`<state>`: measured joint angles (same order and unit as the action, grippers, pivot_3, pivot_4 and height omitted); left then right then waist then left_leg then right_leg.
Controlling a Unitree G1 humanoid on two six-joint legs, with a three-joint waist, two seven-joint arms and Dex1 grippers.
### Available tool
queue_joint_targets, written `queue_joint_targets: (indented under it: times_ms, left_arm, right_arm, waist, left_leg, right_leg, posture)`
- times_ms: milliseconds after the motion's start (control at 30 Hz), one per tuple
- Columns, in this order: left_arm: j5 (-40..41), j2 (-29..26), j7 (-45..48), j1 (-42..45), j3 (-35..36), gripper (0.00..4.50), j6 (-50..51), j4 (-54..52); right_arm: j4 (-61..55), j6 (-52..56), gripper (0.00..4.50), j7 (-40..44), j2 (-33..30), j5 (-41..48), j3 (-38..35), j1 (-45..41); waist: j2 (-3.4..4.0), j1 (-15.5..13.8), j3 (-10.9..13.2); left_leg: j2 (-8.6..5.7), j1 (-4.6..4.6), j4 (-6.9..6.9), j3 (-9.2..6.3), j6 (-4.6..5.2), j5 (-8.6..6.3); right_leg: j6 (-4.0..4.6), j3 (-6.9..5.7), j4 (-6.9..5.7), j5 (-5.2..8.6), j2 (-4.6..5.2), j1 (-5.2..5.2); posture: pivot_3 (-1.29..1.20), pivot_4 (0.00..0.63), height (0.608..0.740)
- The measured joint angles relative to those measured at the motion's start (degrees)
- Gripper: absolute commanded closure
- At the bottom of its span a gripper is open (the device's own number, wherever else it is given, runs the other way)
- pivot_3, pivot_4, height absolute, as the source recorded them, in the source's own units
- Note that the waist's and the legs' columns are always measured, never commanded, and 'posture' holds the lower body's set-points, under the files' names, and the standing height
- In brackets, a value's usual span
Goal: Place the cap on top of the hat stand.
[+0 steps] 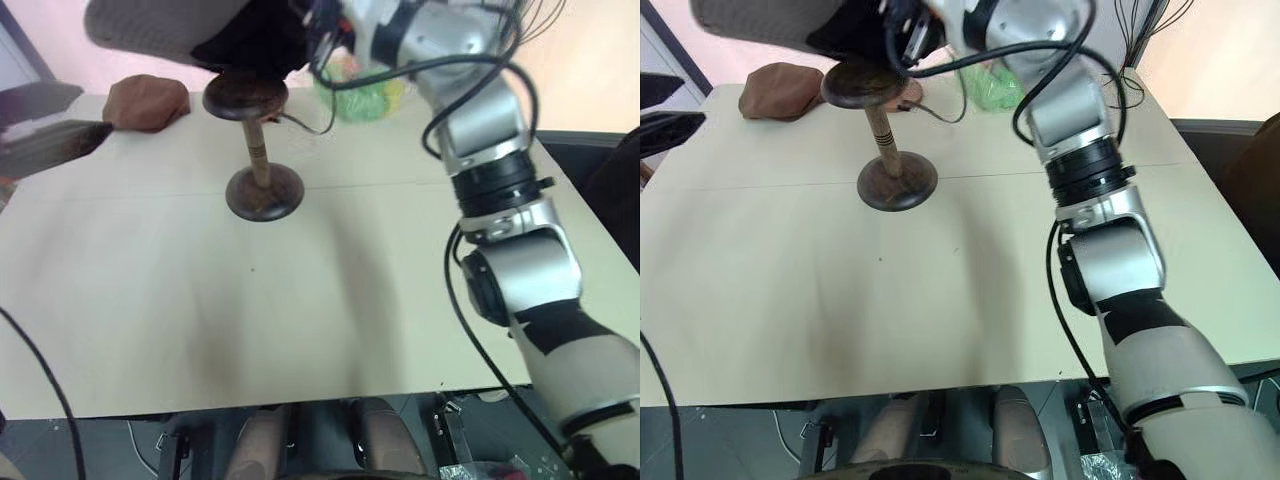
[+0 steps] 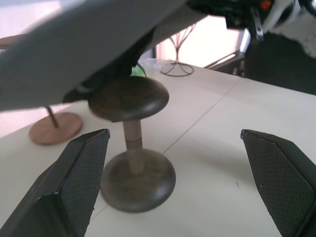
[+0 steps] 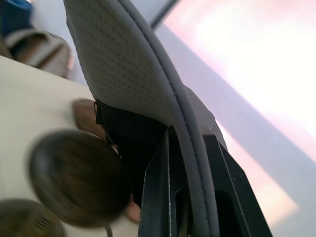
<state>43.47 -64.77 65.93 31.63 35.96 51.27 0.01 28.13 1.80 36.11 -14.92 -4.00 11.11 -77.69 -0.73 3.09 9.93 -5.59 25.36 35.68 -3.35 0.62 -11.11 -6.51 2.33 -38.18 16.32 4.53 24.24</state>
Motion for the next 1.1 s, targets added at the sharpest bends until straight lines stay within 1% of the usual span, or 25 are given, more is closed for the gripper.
queue_joint_targets:
  times_ms: [133,267,333,433,467,533,600,767,900,1100]
  left_arm:
    - [1.06,-0.8,-1.36,-3.94,4.3,0.0,1.88,-1.68]
    - [2.19,-2.36,-2.66,-6.12,9.39,0.0,3.68,-1.8]
    - [2.7,-3.42,-2.95,-6.24,10.77,0.0,4.36,-0.67]
    - [2.79,-4.83,-2.78,-7.03,11.69,0.0,4.41,0.8]
    - [2.77,-5.09,-2.67,-7.1,11.78,0.0,4.27,1.53]
    - [2.74,-5.39,-2.48,-7.08,11.6,0.0,3.49,3.0]
    - [2.71,-5.89,-2.42,-6.7,10.59,0.0,2.95,4.36]
    - [2.73,-6.14,-2.19,-5.41,7.27,0.0,0.91,5.69]
    - [2.74,-6.29,-1.87,-4.39,5.45,0.0,0.11,6.28]
    - [2.67,-7.39,-0.46,-4.35,3.58,0.0,-0.69,6.75]
  right_arm:
    - [-2.46,-3.44,4.48,-1.56,0.38,-2.52,2.34,7.84]
    - [-10.4,-9.15,4.48,-4.6,-0.46,-6.76,4.44,18.53]
    - [-12.92,-13.49,4.48,-7.7,-1.15,-10.68,6.16,22.72]
    - [-13.53,-19.23,4.48,-13.31,-1.89,-16.84,8.49,27.19]
    - [-13.31,-21.2,4.48,-15.77,-1.93,-19.58,9.42,28.36]
    - [-11.66,-24.78,4.48,-21.01,-2.27,-25.3,11.85,28.79]
    - [-9.37,-26.73,4.48,-25.1,-2.19,-29.12,13.15,28.68]
    - [-1.08,-28.94,4.48,-31.63,0.82,-31.14,13.45,26.55]
    - [4.88,-30.67,4.48,-34.82,3.15,-30.14,13.12,26.23]
    - [10.78,-33.61,4.48,-42.89,3.28,-33.87,14.88,28.28]
  waist:
    - [-0.02,-0.64,-0.01]
    - [-0.04,-0.57,-0.02]
    - [-0.04,-0.53,-0.02]
    - [-0.04,-0.53,-0.02]
    - [-0.04,-0.53,-0.02]
    - [-0.04,-0.52,-0.02]
    - [-0.06,-0.52,-0.03]
    - [-0.08,-0.52,-0.04]
    - [-0.13,-0.51,-0.07]
    - [-0.14,-0.52,-0.08]
  left_leg:
    - [0.0,0.0,0.02,0.0,0.02,-0.02]
    - [0.0,-0.01,0.01,0.0,-0.02,0.0]
    - [0.0,-0.05,-0.01,0.0,-0.07,0.04]
    - [0.01,-0.08,-0.02,-0.01,-0.15,0.08]
    - [0.01,-0.08,-0.03,-0.01,-0.36,0.21]
    - [0.02,-0.08,-0.04,-0.01,-0.4,0.23]
    - [0.03,-0.08,-0.04,-0.01,-0.43,0.25]
    - [0.06,-0.11,-0.04,-0.01,-0.46,0.27]
    - [0.08,-0.13,-0.05,-0.02,-0.46,0.27]
    - [0.08,-0.17,-0.06,-0.03,-0.48,0.28]
  right_leg:
    - [0.04,-0.01,0.0,-0.02,0.0,0.0]
    - [0.04,-0.01,-0.03,-0.03,-0.02,0.04]
    - [0.05,-0.01,-0.09,-0.02,-0.03,0.06]
    - [0.08,-0.01,-0.13,-0.03,-0.06,0.06]
    - [0.1,-0.01,-0.13,-0.04,-0.06,0.07]
    - [0.12,-0.01,-0.15,-0.04,-0.08,0.08]
    - [0.13,-0.02,-0.15,-0.05,-0.1,0.08]
    - [0.17,-0.01,-0.14,-0.07,-0.11,0.04]
    - [0.18,-0.01,-0.14,-0.07,-0.14,0.0]
    - [0.18,-0.03,-0.14,-0.07,-0.2,-0.03]
  posture:
    - [0.0,0.15,0.735]
    - [0.0,0.15,0.735]
    - [0.0,0.15,0.735]
    - [0.0,0.15,0.735]
    - [0.0,0.15,0.735]
    - [0.0,0.15,0.735]
    - [0.0,0.15,0.735]
    - [0.0,0.15,0.735]
    - [0.0,0.15,0.735]
    - [0.0,0.15,0.735]
